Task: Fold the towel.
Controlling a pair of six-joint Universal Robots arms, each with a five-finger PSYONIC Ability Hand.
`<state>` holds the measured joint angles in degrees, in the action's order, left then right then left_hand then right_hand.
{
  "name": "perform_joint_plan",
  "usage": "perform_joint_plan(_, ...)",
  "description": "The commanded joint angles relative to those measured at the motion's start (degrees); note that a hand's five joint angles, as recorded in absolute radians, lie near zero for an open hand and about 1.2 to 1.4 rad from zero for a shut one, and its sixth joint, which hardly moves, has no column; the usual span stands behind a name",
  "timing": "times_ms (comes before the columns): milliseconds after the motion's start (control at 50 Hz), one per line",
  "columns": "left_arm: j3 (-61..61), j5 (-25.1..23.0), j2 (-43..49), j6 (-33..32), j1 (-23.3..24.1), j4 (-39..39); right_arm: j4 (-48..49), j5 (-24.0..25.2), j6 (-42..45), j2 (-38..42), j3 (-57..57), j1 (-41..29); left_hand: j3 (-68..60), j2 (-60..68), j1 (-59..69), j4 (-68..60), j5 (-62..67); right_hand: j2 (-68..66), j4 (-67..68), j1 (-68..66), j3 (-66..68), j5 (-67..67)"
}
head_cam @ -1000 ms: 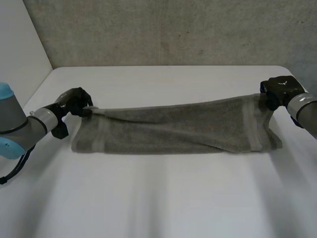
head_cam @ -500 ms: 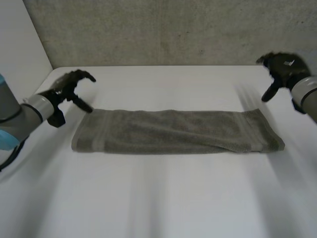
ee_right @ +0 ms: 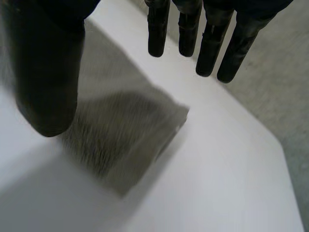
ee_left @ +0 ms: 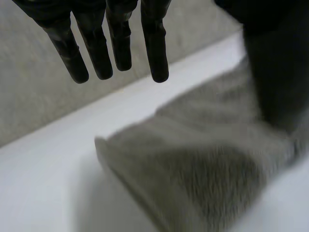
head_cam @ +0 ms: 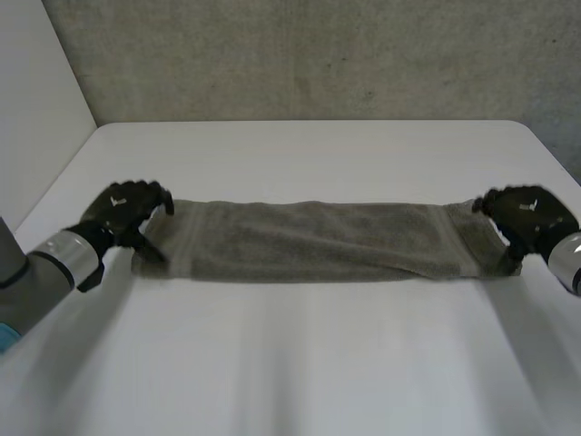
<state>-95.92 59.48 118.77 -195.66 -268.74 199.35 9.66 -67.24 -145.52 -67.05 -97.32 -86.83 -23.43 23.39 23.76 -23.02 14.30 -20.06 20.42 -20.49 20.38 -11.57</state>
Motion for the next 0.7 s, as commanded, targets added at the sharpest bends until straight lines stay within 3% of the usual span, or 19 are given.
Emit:
perform_joint_plan(20, 3.28, 3.8, 6.65, -2.27, 0.06, 0.87, 3.79, -0.44, 2.69, 6.5, 0.81, 0.96, -1.25, 1.29, 0.92, -1.66, 0.38, -5.34, 4.97, -4.9, 5.01, -3.82)
perform_joint_plan(160, 5.3, 5.82, 9.64, -1.48, 0.23, 1.13, 5.37, -0.09, 2.96, 8.34, 0.81, 1.05, -1.08, 1.12, 0.75, -1.5, 0.21, -10.55, 10.18, -10.12, 10.22, -9.03)
perform_joint_plan(220, 5.3, 5.82, 9.55, -0.95, 0.23, 1.05, 6.25, -0.18, 2.96, 9.66, 0.9, 0.96, -1.08, 1.12, 0.75, -1.5, 0.21, -19.63, 19.27, -19.2, 19.3, -18.12)
perform_joint_plan(300, 4.95, 5.82, 8.94, 0.11, 0.23, 1.04, 8.44, -0.18, 2.96, 10.19, 0.9, 1.05, -1.08, 1.12, 0.75, -1.5, 0.21, -41.42, 41.06, -40.99, 41.09, -39.91)
perform_joint_plan(320, 4.78, 5.73, 8.76, 0.8, 0.32, 0.96, 8.44, -0.18, 2.96, 10.19, 0.9, 1.05, -1.08, 1.12, 0.75, -1.5, 0.21, -41.5, 41.13, -41.07, 41.17, -39.98)
perform_joint_plan(360, 4.6, 5.73, 8.23, 1.6, 0.32, 0.78, 9.67, -0.61, 2.87, 10.28, 0.9, 1.22, -1.08, 1.12, 0.75, -1.5, 0.21, -59.88, 59.52, -59.45, 59.55, -58.37)
perform_joint_plan(520, 2.23, 5.38, 4.45, 4.06, 0.76, 0.34, 10.73, -0.88, 3.13, 8.52, 1.95, 5.87, 1.1, -1.07, -1.43, 0.69, -1.98, -59.94, 59.58, -59.51, 59.62, -58.43)
perform_joint_plan(600, 1.09, 5.21, 1.12, 5.99, 0.94, -0.44, 10.11, -0.79, 3.57, 8.25, 3.71, 9.84, 13.43, -13.39, -13.76, 13.02, -14.3, -59.94, 59.58, -59.51, 59.62, -58.43)
perform_joint_plan(700, 1.26, 4.68, -2.04, 9.41, 1.29, -5.35, 7.04, -0.97, 9.46, 8.52, 8.11, 14.41, 13.43, -13.39, -13.76, 13.02, -14.3, -59.94, 59.58, -59.51, 59.62, -58.43)
